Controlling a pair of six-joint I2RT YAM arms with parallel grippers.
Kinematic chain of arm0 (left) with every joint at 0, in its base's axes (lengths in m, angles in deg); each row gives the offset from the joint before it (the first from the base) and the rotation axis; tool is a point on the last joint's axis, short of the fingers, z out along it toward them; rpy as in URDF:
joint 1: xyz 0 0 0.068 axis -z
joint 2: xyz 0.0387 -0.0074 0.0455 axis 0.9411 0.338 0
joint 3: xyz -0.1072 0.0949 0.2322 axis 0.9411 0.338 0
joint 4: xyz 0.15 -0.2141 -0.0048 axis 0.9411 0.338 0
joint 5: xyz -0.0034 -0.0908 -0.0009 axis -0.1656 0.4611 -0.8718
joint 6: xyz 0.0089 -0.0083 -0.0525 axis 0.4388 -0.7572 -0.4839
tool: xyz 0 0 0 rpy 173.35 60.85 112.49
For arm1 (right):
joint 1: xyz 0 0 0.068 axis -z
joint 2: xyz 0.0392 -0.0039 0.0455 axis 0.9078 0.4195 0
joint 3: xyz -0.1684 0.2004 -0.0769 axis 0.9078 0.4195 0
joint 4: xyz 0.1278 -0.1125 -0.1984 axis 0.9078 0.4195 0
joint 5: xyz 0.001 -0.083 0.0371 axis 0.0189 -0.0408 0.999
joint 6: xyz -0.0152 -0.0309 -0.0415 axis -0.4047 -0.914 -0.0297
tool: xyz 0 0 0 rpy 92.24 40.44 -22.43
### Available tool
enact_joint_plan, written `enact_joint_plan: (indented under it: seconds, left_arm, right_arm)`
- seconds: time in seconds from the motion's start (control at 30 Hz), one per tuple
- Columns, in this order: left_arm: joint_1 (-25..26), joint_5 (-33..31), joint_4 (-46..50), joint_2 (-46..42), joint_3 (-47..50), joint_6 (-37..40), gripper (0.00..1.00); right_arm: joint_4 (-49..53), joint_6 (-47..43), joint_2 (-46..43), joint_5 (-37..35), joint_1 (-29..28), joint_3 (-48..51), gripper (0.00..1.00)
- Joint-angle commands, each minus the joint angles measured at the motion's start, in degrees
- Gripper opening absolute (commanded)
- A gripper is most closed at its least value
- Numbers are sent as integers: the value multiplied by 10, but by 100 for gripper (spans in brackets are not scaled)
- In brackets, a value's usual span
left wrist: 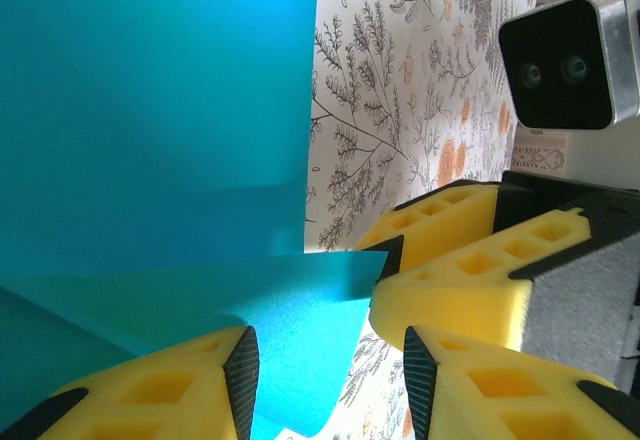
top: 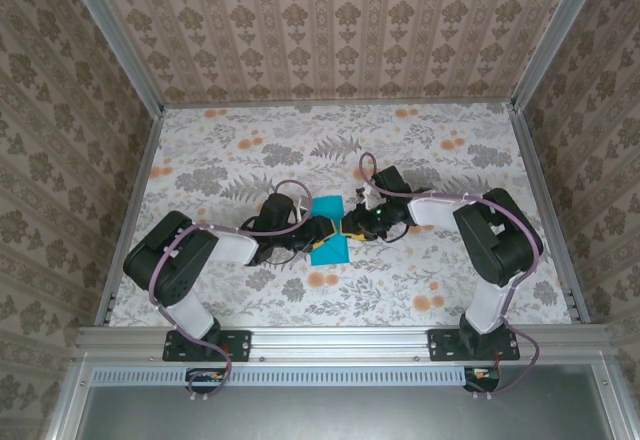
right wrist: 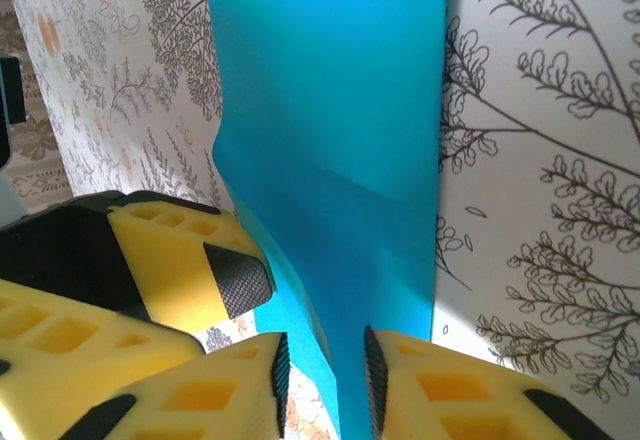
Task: Fold a paper plane with a square sheet of paper (pick it up from the middle)
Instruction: Fold the triangle a second time at the center of the table.
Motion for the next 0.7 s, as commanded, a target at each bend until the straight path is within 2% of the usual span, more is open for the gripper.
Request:
enact_joint_plan:
  seconds: [0.0, 0.33, 0.67]
  left_arm:
    - [-5, -2, -6, -5, 10, -5, 45]
    - [-6, 1, 9, -22, 4, 4, 45]
    - [6, -4, 78, -37, -34, 44, 44]
  right_arm:
    - [-10, -4, 16, 8, -2, -19, 26]
    - [-5, -24, 25, -11, -2, -27, 10]
    - [19, -78, 38, -32, -1, -41, 7]
